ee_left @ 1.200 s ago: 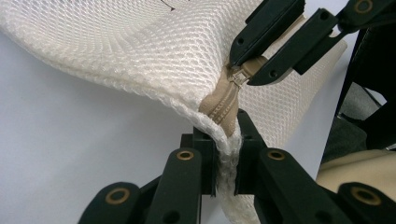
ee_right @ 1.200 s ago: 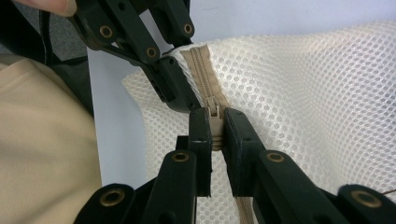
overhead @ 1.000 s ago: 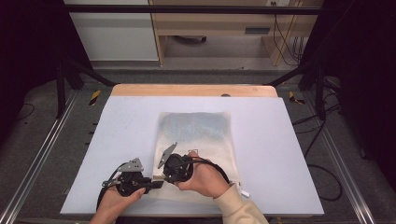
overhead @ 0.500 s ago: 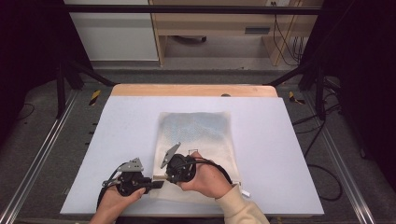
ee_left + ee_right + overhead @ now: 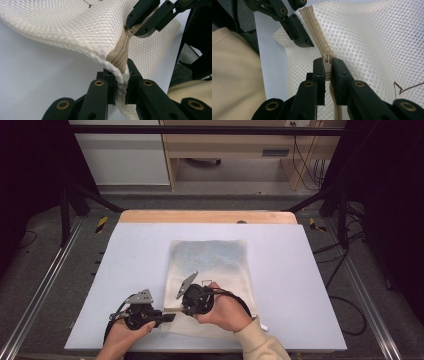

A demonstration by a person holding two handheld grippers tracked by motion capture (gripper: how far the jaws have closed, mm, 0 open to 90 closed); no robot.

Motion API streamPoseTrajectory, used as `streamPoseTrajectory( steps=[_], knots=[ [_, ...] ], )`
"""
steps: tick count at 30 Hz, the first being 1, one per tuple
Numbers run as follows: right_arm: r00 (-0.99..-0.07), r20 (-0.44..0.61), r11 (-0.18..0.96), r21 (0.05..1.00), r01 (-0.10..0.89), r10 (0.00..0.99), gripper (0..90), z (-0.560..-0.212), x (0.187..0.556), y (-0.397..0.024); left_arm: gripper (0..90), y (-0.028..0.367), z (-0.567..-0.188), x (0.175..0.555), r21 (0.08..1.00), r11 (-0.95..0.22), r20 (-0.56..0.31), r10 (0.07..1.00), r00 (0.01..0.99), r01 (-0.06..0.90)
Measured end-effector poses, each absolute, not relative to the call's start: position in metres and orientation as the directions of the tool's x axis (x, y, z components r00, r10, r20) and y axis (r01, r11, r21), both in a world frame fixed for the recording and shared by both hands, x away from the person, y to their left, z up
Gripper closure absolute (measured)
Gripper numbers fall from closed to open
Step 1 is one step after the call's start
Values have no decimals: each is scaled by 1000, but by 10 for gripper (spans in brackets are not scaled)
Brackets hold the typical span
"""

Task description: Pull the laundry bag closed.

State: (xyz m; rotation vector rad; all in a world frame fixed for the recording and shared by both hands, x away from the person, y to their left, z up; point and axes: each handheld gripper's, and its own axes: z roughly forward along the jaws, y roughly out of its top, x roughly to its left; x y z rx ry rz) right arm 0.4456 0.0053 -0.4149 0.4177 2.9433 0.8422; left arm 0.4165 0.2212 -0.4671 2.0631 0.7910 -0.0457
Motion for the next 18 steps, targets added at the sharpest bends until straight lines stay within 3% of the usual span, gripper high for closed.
streamPoseTrajectory(
  steps=[18],
  knots=[
    [-954,25,808,526,266,298,820,-414,447,-7,822,222,-466,417,740,-388,-318,517,794,549]
  ],
)
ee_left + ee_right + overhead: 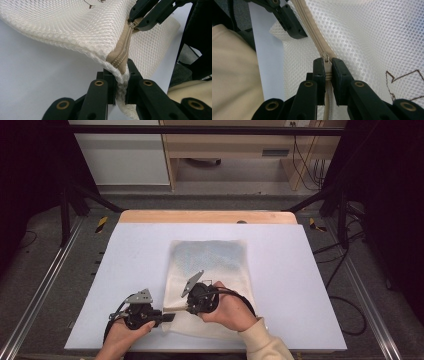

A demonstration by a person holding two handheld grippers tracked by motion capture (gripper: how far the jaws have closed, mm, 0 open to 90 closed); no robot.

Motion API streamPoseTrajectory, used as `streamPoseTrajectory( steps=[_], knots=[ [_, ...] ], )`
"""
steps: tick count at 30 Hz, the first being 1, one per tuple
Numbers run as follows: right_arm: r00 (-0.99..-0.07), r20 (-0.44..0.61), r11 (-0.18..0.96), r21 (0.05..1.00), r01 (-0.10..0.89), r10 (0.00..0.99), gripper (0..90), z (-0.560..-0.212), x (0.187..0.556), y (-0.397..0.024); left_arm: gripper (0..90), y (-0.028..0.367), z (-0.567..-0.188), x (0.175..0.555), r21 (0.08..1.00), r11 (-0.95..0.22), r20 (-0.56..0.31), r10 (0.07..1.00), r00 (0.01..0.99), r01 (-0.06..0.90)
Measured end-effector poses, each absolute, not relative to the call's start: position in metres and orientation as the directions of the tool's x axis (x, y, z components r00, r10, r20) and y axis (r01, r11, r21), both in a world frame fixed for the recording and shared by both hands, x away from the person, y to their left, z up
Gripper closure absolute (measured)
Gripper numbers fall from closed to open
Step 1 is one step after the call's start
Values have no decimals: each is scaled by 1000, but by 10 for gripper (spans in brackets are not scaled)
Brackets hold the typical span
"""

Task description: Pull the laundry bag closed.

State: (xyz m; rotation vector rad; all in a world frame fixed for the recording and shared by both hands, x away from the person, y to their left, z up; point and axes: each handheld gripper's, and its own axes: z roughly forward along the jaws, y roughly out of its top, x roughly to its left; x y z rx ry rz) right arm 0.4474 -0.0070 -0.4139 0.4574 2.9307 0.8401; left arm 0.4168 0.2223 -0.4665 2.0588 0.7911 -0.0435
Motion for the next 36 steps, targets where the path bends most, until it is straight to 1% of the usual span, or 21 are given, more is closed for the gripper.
streamPoseTrajectory(
  steps=[4,36],
  knots=[
    [-949,25,802,528,280,315,820,-413,448,-12,822,223,-466,417,741,-386,-320,516,795,549],
    [-934,25,786,533,313,355,819,-410,449,-36,823,224,-464,417,746,-384,-313,518,796,544]
  ],
)
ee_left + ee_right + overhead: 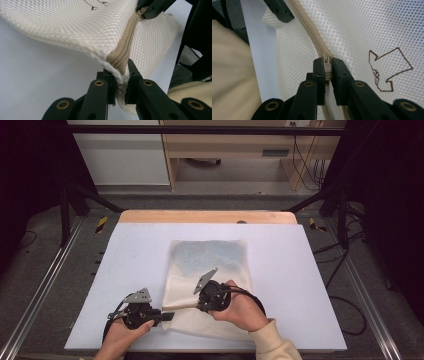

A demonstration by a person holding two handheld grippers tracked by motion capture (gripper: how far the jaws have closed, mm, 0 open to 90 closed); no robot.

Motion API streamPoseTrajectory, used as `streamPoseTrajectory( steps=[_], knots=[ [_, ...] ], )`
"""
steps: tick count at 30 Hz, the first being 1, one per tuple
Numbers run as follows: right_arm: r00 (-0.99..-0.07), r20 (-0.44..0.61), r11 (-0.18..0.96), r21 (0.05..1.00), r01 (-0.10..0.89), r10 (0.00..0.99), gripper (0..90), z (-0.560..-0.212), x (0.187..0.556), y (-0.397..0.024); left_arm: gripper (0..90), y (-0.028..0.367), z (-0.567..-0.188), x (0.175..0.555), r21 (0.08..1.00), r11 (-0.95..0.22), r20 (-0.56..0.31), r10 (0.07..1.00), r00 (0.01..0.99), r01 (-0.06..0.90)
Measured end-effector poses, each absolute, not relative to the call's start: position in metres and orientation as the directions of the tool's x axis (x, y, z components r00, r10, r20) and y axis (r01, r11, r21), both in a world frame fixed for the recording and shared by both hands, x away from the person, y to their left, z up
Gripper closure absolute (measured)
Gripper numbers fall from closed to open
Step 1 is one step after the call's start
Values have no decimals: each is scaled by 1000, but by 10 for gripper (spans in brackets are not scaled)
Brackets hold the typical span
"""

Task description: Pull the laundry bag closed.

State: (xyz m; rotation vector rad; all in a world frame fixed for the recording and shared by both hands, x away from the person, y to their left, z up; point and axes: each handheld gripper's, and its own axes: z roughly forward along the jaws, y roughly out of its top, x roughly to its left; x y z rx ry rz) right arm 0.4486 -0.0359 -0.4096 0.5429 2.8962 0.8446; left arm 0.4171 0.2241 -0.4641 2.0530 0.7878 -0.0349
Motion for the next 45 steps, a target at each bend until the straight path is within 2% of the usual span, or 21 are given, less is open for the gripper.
streamPoseTrajectory(
  steps=[45],
  knots=[
    [-914,31,759,546,355,405,818,-405,447,-65,822,223,-465,417,748,-387,-315,508,801,540]
  ],
)
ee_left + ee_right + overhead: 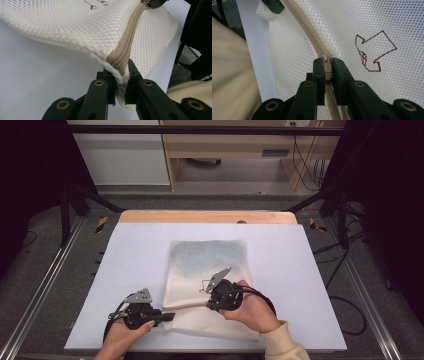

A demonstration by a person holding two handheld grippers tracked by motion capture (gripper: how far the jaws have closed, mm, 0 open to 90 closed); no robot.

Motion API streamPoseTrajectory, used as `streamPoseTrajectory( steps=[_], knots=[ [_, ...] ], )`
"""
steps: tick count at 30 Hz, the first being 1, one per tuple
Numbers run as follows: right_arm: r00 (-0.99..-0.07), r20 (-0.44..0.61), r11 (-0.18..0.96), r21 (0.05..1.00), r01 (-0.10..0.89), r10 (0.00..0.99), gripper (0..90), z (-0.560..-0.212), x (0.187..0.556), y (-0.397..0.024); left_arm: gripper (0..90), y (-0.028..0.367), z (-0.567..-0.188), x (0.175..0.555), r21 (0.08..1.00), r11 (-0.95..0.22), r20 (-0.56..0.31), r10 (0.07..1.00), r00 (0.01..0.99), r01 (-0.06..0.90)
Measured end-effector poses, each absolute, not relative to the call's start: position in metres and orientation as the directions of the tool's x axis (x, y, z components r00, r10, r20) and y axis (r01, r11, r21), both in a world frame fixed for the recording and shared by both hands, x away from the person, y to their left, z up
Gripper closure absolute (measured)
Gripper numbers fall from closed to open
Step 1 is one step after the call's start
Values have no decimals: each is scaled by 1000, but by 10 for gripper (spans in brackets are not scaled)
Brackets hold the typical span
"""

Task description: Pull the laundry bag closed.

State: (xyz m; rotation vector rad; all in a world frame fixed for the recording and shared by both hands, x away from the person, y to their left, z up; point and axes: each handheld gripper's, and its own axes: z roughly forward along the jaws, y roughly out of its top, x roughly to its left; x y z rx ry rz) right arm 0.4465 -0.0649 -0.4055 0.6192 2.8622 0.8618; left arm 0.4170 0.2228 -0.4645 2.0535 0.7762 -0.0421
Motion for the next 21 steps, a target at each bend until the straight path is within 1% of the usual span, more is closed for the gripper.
streamPoseTrajectory(
  steps=[21],
  knots=[
    [-899,37,736,559,381,437,819,-404,446,-83,822,222,-466,417,744,-387,-323,504,801,544]
  ],
)
